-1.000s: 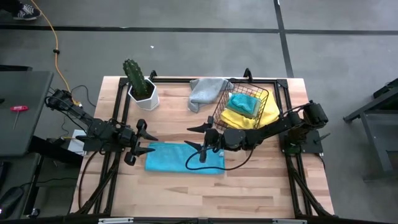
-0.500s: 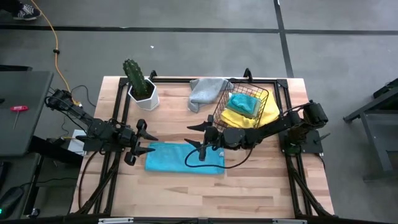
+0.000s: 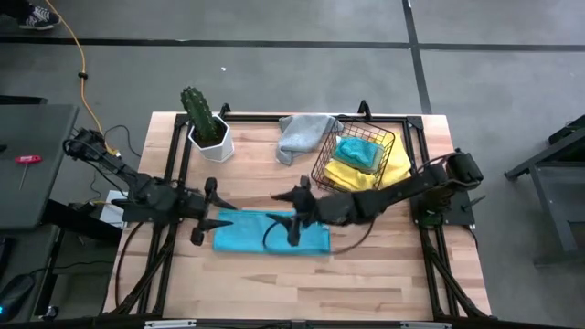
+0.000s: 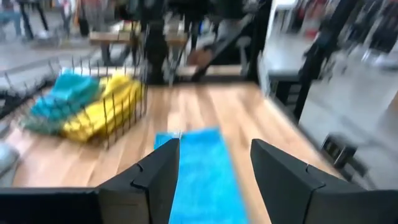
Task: Fold microfiber towels
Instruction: Fold the blue microfiber towel
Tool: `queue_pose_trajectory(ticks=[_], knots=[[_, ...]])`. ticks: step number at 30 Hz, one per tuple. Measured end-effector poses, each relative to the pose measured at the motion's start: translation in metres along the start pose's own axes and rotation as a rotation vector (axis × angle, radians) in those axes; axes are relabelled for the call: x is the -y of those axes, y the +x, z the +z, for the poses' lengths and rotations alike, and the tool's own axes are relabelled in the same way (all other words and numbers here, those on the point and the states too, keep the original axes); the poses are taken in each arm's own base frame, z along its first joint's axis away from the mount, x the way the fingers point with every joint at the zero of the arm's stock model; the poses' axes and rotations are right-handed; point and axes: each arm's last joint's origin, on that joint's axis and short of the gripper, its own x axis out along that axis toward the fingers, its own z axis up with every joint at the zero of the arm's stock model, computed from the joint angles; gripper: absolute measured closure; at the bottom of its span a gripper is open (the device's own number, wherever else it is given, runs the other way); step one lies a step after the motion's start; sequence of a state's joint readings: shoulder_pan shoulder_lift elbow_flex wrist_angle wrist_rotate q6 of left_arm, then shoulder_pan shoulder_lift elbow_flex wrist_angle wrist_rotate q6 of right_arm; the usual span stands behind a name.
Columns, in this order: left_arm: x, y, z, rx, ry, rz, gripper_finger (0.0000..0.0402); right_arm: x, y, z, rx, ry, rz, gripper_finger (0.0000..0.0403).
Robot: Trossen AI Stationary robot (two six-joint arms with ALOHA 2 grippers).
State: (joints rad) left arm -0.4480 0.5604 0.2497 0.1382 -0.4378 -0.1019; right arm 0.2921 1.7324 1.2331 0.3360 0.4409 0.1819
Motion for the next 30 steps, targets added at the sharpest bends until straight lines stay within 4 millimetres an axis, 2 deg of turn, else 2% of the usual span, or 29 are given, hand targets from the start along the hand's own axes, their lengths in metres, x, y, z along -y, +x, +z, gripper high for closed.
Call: queue_pose_trajectory(ticks=[3,6,10,14,18,21,24,30], knots=[[0.004,0.008,0.003,-0.076,0.010,0.004,0.0215,-0.021,-0.003,-0.001,-0.225,0.002,-0.142,0.0169],[0.009,0.017,0.002,-0.127,0.031,-0.012,0.0215,-0.038,-0.012,-0.012,-0.436,0.087,-0.246,0.0169],[0.014,0.027,-0.001,-0.184,0.038,-0.016,0.0215,-0.063,-0.033,-0.048,-0.672,0.259,-0.381,0.0169],[0.016,0.033,-0.002,-0.214,0.049,-0.015,0.0215,-0.077,-0.059,-0.082,-0.753,0.377,-0.605,0.0169],[0.018,0.034,0.003,-0.207,0.059,-0.018,0.0215,-0.071,-0.077,-0.106,-0.762,0.415,-0.788,0.0169],[0.018,0.035,0.009,-0.189,0.066,-0.022,0.0215,-0.057,-0.079,-0.115,-0.771,0.423,-0.866,0.0169],[0.019,0.035,0.010,-0.186,0.071,-0.023,0.0215,-0.042,-0.070,-0.126,-0.839,0.463,-0.861,0.0169],[0.019,0.035,0.010,-0.188,0.074,-0.023,0.0215,-0.015,-0.039,-0.138,-0.928,0.524,-0.719,0.0169]])
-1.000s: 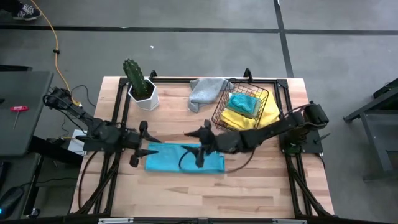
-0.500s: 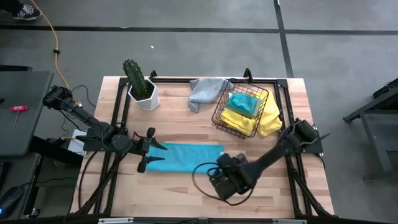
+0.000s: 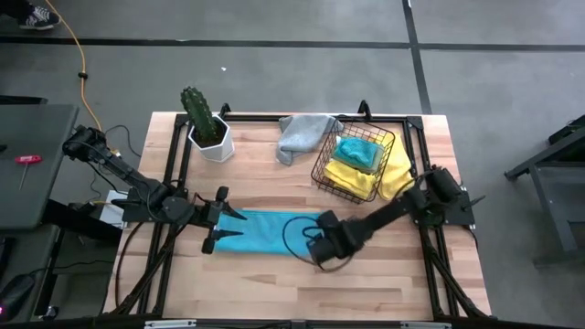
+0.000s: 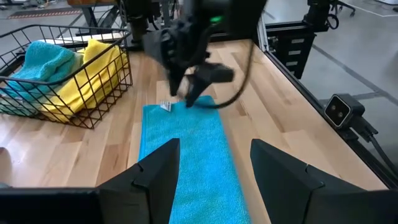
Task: Fold microfiber towels
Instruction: Fold the blue microfiber towel
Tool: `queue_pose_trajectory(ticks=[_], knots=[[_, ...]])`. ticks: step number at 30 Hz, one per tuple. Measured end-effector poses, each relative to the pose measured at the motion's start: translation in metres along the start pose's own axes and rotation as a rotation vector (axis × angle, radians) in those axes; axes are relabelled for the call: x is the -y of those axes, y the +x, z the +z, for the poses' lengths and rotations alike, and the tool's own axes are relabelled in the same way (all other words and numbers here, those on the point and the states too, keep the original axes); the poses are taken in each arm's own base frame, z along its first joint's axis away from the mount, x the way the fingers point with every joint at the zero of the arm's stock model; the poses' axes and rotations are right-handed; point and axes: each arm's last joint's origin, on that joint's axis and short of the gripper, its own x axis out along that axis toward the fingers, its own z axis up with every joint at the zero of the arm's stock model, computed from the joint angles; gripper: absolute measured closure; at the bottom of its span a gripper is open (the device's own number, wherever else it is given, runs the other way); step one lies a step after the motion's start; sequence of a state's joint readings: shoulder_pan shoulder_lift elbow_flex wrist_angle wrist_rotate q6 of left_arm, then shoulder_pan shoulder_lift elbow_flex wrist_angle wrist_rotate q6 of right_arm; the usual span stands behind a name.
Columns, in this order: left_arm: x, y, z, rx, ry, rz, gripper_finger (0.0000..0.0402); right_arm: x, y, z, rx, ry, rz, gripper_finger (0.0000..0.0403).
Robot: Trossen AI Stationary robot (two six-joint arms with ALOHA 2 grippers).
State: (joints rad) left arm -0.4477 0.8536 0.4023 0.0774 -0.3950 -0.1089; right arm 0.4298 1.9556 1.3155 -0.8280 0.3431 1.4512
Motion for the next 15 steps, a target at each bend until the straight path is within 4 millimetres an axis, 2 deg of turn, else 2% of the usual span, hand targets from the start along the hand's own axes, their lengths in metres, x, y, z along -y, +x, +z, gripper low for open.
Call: queue_pose_trajectory(ticks=[6,15], knots=[[0.000,0.000,0.000,-0.003,0.001,0.000,0.0215,0.005,0.008,0.018,-0.051,0.012,-0.026,0.0169],[0.000,0.000,-0.001,-0.005,-0.011,0.001,0.0215,0.002,0.015,0.014,-0.109,0.059,0.054,0.0169]])
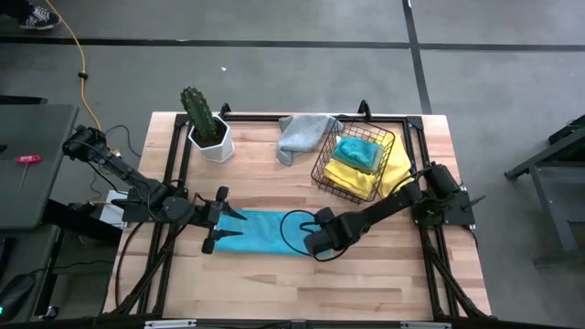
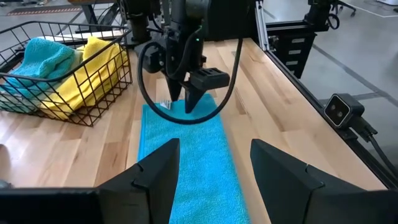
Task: Fold microfiber towels
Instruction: Fold the blue microfiber towel
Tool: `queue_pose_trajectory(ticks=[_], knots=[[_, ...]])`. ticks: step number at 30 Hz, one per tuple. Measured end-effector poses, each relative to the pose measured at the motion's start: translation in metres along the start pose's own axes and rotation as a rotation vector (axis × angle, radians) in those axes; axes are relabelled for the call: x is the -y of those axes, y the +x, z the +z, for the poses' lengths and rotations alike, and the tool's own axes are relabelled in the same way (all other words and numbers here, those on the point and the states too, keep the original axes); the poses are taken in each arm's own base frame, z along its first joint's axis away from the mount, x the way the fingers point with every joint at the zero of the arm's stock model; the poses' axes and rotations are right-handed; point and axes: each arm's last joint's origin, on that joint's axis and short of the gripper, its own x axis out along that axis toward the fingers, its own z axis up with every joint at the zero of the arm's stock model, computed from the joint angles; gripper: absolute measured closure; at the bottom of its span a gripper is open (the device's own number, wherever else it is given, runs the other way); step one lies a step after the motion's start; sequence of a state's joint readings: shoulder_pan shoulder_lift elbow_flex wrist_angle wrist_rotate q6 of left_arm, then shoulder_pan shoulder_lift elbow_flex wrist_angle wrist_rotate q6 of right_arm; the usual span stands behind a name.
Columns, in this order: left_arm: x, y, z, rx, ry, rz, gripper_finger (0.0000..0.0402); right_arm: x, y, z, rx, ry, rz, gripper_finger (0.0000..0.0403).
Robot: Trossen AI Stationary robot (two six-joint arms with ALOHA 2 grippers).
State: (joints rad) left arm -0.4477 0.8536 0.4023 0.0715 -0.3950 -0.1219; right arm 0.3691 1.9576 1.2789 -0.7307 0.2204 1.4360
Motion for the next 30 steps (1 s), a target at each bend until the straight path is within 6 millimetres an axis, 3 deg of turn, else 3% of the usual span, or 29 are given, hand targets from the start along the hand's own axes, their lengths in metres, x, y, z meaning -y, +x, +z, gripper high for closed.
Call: queue_pose_trajectory(ticks=[6,10,13,19,24,30], knots=[[0.000,0.000,0.000,0.000,-0.005,0.000,0.0215,0.012,0.015,-0.005,-0.027,0.065,0.000,0.0173],[0.000,0.000,0.000,0.001,-0.006,0.000,0.0215,0.013,0.017,-0.005,-0.003,0.063,0.000,0.0203],[0.000,0.000,0.000,0.003,-0.007,0.000,0.0215,0.014,0.017,-0.008,0.010,0.023,-0.015,0.0252],[0.000,0.000,0.001,0.007,-0.012,-0.001,0.0215,0.020,0.012,-0.014,0.048,-0.047,-0.080,0.0389],[0.000,0.000,0.001,0.007,-0.012,-0.001,0.0215,0.037,-0.003,-0.022,0.032,-0.057,-0.210,0.0389],[0.000,0.000,-0.001,-0.008,-0.057,-0.010,0.0215,0.052,-0.035,-0.036,0.034,0.003,-0.281,0.0399]])
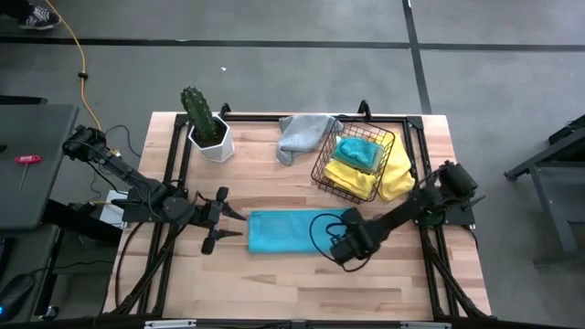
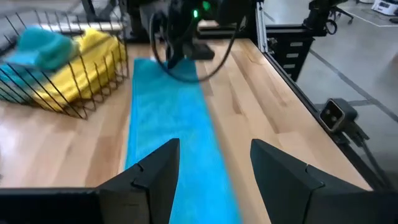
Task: Fold microfiber towels
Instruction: Fold the blue microfiber towel
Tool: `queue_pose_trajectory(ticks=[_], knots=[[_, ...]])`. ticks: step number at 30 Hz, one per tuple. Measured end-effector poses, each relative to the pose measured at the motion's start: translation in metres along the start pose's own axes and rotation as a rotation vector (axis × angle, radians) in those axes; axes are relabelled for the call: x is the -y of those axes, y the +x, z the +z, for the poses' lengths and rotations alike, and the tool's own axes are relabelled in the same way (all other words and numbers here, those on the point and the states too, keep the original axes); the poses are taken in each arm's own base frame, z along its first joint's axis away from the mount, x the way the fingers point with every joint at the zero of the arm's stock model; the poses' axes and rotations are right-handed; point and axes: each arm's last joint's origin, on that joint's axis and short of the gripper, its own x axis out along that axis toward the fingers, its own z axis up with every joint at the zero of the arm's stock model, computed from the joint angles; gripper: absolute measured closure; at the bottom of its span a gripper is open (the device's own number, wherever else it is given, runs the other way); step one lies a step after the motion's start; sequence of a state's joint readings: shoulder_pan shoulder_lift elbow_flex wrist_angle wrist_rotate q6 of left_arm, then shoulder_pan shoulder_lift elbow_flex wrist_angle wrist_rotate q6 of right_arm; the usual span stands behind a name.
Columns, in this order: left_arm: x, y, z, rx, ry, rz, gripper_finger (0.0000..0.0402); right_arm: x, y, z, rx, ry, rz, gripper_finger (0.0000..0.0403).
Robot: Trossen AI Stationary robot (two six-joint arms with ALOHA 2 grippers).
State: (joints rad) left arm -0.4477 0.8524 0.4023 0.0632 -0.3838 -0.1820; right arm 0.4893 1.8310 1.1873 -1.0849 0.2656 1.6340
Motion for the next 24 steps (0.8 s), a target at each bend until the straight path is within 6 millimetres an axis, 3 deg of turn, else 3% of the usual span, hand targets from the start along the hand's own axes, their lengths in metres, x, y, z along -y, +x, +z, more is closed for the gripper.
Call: queue_pose_trajectory(ticks=[6,13,17,22,24], knots=[[-0.001,0.001,-0.013,-0.130,-0.055,-0.007,0.0215,-0.003,-0.017,-0.009,0.010,0.043,0.151,0.0401],[-0.001,0.012,-0.043,-0.394,-0.071,0.079,0.0222,-0.022,-0.040,-0.004,0.140,0.031,0.336,0.0402],[0.007,0.023,-0.065,-0.531,-0.051,0.119,0.0270,-0.031,-0.055,0.005,0.213,0.018,0.407,0.0402],[0.017,0.045,-0.082,-0.549,0.004,0.123,0.0381,-0.045,-0.059,0.017,0.245,0.027,0.516,0.0402],[0.018,0.054,-0.088,-0.544,0.014,0.132,0.0391,-0.051,-0.056,0.023,0.259,0.019,0.550,0.0403]])
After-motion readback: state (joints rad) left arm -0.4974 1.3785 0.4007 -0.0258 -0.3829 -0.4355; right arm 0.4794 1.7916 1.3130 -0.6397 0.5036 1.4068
